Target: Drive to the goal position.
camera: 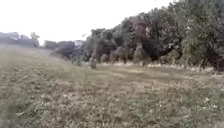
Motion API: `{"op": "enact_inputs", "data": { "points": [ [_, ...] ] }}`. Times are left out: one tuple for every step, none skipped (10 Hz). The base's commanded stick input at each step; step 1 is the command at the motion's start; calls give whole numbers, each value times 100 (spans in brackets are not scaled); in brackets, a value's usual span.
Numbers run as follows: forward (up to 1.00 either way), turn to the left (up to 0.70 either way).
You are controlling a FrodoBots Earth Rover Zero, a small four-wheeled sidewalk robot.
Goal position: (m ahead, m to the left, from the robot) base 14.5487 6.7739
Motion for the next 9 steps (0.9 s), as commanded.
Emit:
{"op": "enact_inputs", "data": {
  "points": [
    [50, 4],
    [50, 5],
    [50, 8],
    [50, 12],
    [50, 13],
    [50, 13],
    [50, 8],
    [50, 3],
    [50, 3]
  ]
}}
